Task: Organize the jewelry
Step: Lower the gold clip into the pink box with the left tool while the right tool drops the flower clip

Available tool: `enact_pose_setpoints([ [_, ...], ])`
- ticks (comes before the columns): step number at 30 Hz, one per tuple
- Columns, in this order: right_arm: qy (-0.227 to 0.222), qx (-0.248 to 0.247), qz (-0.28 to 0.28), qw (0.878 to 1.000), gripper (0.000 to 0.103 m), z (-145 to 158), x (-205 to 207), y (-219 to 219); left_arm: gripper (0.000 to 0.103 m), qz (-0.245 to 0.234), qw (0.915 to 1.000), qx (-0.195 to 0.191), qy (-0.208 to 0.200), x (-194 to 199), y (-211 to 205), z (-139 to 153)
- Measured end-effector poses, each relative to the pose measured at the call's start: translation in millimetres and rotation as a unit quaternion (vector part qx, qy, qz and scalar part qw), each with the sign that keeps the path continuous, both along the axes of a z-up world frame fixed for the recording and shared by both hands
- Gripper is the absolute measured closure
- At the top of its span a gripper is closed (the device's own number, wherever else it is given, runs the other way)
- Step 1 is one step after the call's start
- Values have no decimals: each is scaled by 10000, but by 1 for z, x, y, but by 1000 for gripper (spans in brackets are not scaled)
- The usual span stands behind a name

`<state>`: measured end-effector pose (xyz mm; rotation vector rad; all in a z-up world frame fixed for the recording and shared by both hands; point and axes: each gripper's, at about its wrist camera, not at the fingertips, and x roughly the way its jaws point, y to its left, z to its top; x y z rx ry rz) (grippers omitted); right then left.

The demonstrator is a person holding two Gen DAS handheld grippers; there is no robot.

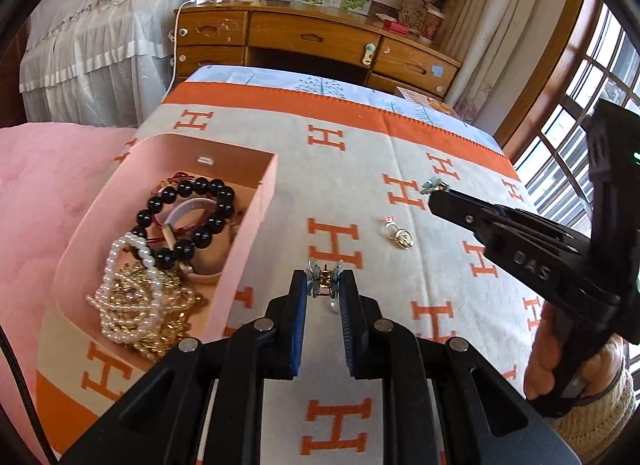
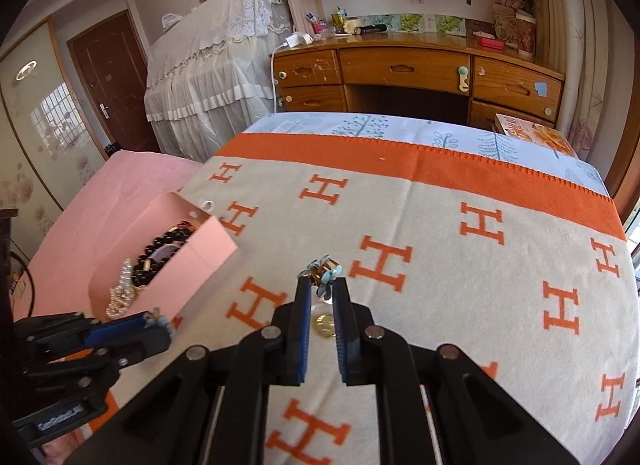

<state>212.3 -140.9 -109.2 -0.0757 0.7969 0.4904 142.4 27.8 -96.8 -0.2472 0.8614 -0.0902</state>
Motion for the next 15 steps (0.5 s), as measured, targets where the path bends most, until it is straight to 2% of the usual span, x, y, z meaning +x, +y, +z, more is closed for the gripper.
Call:
enact_pose_setpoints([
  [9, -186, 372, 573, 9975, 92, 32, -46, 62, 89, 712, 9962, 138, -489, -22, 81, 41],
  [15, -181, 404, 818, 9957, 92, 31, -47, 108, 89, 923, 9934, 52, -678, -17, 127, 61],
])
